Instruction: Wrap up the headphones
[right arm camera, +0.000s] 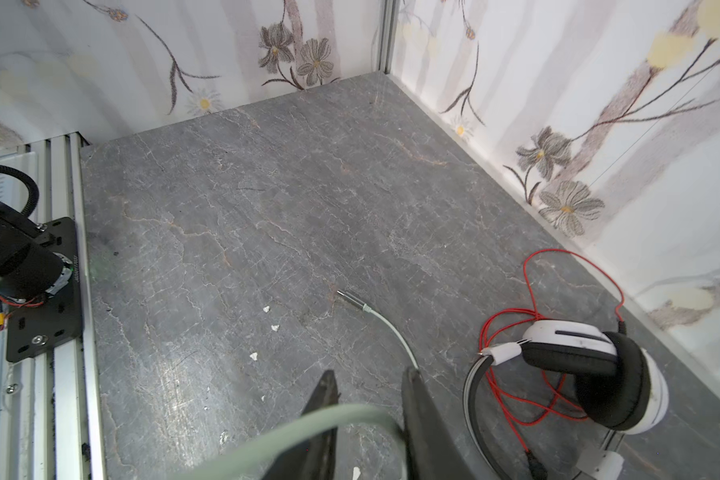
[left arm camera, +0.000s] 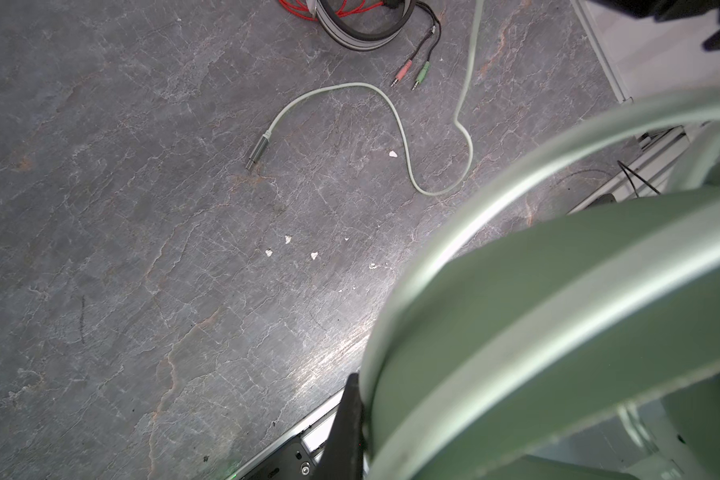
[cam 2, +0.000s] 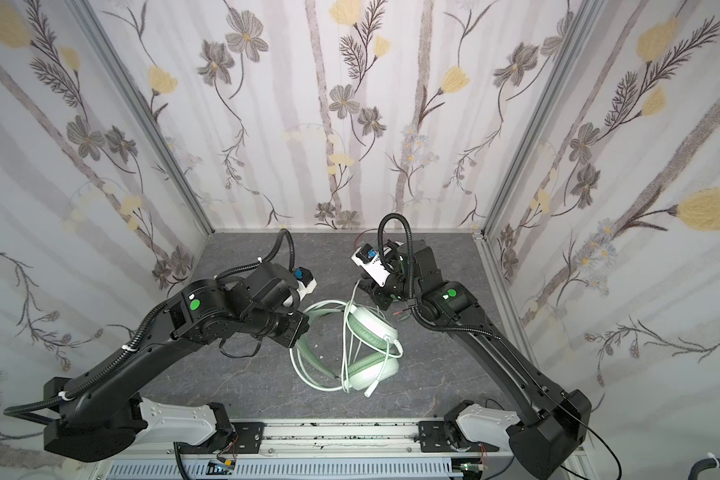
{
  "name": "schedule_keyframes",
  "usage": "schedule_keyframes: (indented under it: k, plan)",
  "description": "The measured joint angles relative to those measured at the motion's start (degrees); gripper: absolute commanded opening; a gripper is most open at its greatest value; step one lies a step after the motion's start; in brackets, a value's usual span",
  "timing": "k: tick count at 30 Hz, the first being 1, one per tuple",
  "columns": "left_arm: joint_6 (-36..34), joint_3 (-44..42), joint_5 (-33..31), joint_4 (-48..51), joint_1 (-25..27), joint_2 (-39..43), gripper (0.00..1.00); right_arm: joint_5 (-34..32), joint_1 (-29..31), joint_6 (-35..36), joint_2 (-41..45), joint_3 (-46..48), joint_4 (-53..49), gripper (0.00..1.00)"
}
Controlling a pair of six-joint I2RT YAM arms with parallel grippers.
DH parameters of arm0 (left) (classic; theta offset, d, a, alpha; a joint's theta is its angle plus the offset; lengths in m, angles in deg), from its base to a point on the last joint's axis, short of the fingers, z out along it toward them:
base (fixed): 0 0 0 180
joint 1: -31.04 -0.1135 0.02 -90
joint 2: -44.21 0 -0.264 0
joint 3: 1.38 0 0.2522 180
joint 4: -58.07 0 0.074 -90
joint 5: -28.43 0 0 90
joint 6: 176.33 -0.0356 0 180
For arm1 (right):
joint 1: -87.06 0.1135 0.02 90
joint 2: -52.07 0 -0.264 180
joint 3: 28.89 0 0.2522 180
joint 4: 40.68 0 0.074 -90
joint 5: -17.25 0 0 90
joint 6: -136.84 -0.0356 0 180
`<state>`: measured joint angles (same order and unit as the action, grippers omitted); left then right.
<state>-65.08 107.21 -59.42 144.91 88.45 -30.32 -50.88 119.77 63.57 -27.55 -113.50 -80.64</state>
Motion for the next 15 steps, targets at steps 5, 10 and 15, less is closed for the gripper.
schedule_keyframes:
  k: [5, 10, 15]
  plan:
    - [0.02, 0.42, 0.72, 0.02, 0.02, 0.00, 0.00, 3.85, -0.74, -2.40, -1.42, 0.15, -0.07, 0.45]
    - [0.15, 0.59, 0.94, 0.00, 0.02, 0.00, 0.00, 6.19, -1.03, -4.07, -1.86, 0.52, -0.07, 0.53]
    - [0.17, 0.59, 1.11, 0.00, 0.04, 0.00, 0.00, 8.26, -1.90, -6.29, -1.68, 0.24, 0.92, 0.59]
